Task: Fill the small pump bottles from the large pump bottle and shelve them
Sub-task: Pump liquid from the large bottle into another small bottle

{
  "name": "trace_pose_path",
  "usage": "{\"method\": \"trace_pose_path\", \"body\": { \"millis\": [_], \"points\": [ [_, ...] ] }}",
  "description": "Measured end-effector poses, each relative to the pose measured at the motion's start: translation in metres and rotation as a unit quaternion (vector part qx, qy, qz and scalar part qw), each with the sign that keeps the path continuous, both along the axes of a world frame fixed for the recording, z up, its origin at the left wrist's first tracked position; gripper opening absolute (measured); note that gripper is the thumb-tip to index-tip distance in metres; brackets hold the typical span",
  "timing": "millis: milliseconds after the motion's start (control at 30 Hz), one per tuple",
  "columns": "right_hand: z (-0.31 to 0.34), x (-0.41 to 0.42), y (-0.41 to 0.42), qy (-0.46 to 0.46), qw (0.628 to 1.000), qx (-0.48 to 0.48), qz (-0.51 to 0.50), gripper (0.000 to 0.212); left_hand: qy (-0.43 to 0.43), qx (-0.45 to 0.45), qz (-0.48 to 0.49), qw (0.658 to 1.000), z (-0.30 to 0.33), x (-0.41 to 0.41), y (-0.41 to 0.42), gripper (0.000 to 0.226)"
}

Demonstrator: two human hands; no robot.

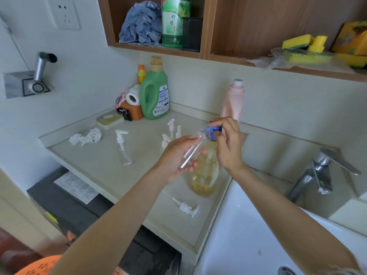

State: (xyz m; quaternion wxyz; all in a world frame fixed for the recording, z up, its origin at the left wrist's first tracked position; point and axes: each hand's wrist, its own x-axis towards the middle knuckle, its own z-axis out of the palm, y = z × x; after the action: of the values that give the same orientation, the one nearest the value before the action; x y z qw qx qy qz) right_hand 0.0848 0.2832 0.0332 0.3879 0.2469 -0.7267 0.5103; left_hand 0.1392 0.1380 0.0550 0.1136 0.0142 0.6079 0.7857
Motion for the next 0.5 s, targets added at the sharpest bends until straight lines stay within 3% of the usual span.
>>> {"method": "trace_pose_path", "body": {
  "millis": [233,367,500],
  "points": [
    [0.032,-0.002,0.017,-0.078,0.995,0.039,0.051,0.031,0.025,-0.003,0.011,1.000,0.006,0.003,0.002,0.016],
    [0.028,-0.003,0.022,-0.075,0.992,0.088,0.056,0.040,0.008,0.004,0.005,1.000,0.005,0.004,0.004,0.020],
    [0.020,-0.002,0.023,-0.051,0.995,0.070,0.053,0.041,-0.006,0.018,0.009,1.000,0.003,0.002,0.007,0.021]
  ]
}}
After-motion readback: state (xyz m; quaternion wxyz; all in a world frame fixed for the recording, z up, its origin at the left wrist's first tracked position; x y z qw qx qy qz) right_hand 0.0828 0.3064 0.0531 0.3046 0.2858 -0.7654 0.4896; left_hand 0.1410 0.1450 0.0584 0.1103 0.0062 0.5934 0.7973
